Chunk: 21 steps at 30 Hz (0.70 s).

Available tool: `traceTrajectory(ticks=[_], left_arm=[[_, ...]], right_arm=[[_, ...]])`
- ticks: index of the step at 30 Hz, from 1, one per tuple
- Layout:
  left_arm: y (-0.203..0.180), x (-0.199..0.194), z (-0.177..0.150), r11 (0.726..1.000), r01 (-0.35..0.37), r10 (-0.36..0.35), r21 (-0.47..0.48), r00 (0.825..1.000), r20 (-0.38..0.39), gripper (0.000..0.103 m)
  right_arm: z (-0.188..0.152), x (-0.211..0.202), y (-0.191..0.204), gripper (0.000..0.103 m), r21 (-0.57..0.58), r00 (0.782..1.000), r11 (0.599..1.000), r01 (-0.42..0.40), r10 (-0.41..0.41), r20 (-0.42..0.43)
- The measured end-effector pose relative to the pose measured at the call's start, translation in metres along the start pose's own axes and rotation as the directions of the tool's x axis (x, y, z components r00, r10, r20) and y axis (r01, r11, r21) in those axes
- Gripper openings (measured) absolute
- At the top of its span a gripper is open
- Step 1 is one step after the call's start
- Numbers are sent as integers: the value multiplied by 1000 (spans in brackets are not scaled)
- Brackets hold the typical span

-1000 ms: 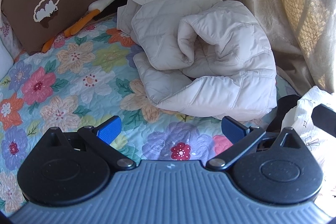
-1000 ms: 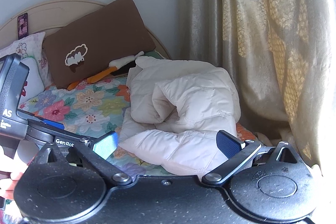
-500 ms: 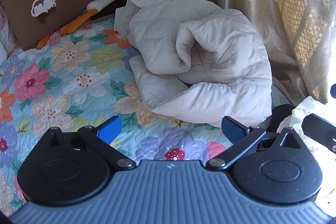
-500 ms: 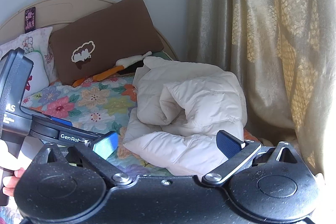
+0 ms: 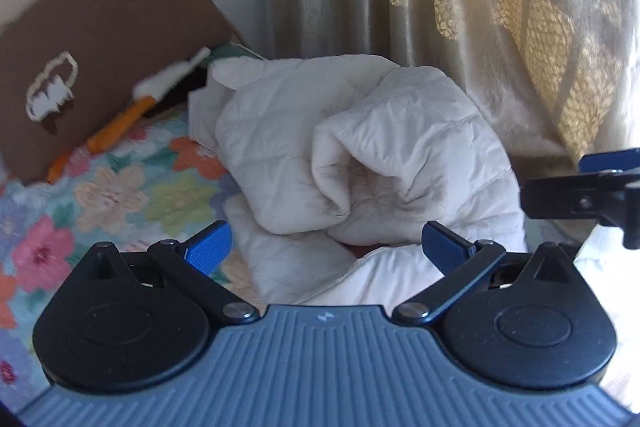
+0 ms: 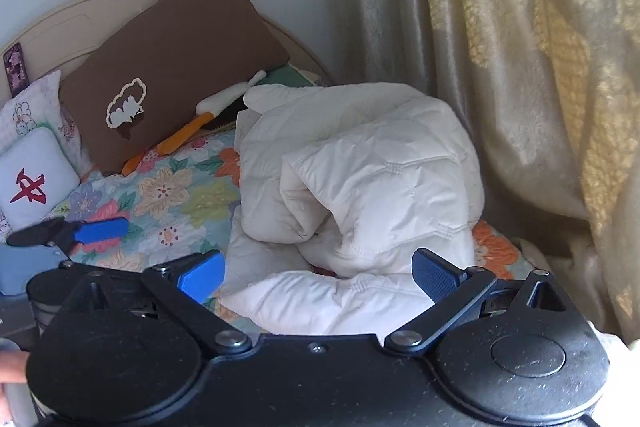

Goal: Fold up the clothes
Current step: 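Grasp the jacket fabric with the left gripper while the right gripper grasps another edge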

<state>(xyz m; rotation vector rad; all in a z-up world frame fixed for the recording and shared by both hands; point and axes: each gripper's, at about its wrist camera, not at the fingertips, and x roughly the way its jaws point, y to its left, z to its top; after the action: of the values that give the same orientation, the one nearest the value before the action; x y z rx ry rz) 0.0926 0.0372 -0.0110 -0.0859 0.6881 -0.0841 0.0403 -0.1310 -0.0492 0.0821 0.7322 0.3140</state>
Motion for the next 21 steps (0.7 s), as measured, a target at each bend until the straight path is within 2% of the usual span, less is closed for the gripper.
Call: traceTrajectory(ticks=[2, 9, 12, 17, 21], left_arm=[[7, 19, 8, 1000, 30, -30, -6, 1000, -7, 103], [36, 60, 10, 985, -3, -1, 173, 1000, 23, 103], [51, 76, 14, 974, 10, -17, 227, 999, 27, 103], [76, 114, 32, 987, 75, -74, 139, 997, -10, 103], [80, 145, 36, 991, 85, -85, 104, 996, -8, 103]], right_arm=[[17, 16, -13, 101, 72, 1000, 997, 15, -15, 2], [32, 67, -61, 102, 192, 1000, 981, -2, 8, -30], [37, 92, -87, 102, 271, 999, 962, -26, 34, -25], [46, 128, -129, 102, 434, 993, 896, -98, 117, -17], [46, 154, -140, 103, 410, 992, 906, -105, 125, -20]])
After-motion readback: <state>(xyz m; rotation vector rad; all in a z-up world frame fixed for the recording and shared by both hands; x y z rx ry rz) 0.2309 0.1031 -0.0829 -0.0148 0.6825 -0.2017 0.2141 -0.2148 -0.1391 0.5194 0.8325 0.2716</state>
